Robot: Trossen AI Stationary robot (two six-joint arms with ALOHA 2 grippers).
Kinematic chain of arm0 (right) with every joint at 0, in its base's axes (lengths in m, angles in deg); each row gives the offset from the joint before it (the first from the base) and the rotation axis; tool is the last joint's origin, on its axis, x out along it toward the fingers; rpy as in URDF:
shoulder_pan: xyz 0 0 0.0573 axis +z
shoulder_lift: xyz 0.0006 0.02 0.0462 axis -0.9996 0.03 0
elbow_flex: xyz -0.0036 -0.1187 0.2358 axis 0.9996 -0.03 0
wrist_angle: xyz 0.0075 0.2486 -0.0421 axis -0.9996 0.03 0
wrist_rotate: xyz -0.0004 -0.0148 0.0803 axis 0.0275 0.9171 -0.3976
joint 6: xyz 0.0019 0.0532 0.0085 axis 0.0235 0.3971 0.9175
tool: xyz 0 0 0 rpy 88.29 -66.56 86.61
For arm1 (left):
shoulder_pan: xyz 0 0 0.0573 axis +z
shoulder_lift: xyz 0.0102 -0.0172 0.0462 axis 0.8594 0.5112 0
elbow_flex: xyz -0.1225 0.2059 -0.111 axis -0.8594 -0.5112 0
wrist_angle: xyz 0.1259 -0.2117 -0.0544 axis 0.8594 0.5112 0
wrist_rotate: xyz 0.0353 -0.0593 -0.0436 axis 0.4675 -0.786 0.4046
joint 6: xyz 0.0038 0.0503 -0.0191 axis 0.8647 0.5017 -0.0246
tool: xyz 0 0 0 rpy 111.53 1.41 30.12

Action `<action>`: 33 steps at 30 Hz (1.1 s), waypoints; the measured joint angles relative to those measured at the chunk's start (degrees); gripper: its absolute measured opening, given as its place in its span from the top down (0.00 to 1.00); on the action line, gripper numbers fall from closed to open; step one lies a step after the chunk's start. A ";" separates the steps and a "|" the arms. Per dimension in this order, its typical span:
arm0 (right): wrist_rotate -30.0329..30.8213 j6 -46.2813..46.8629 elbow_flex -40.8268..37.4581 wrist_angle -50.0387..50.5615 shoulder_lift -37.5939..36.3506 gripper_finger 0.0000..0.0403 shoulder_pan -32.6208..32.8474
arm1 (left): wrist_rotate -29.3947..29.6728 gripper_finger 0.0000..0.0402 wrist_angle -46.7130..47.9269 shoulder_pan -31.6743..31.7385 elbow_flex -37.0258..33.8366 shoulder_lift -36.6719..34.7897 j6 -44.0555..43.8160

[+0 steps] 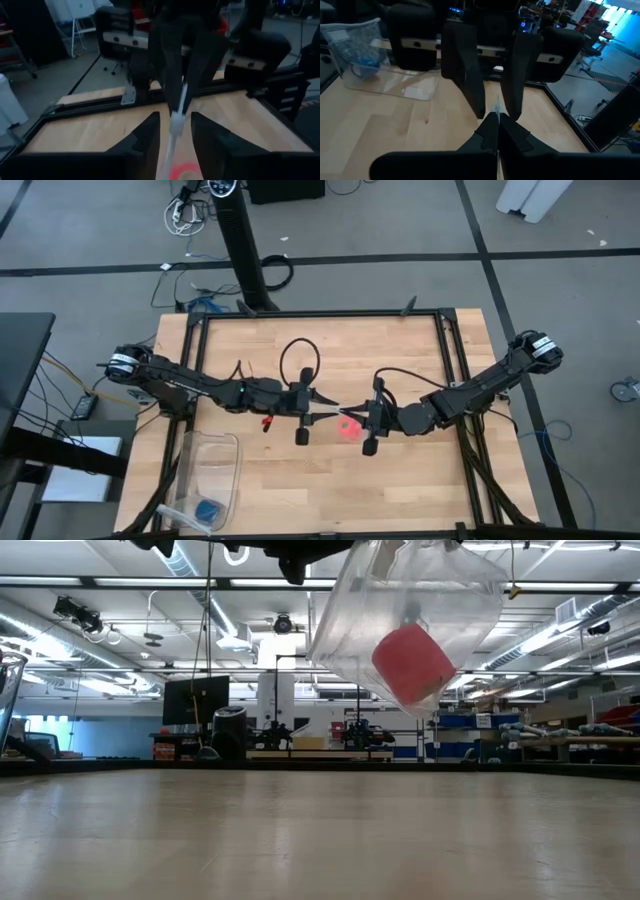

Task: Roll bandage
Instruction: Close the zip lock bag

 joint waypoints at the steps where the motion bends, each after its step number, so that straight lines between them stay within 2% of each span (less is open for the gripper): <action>1: 0.00 0.02 0.00 0.00 0.00 1.00 0.00 | -0.24 0.71 -0.43 0.00 0.01 0.00 -0.03; 6: 0.03 0.02 0.00 0.05 0.04 1.00 -0.02 | -0.26 0.73 -0.54 0.00 0.03 0.00 -0.34; 17: 0.48 -0.13 0.00 0.35 0.07 1.00 -0.07 | 0.82 0.94 -0.94 0.00 0.10 0.45 4.66; 33: 0.41 -0.17 -0.09 0.42 0.26 1.00 0.04 | 5.47 0.96 4.78 -0.39 0.41 0.48 7.82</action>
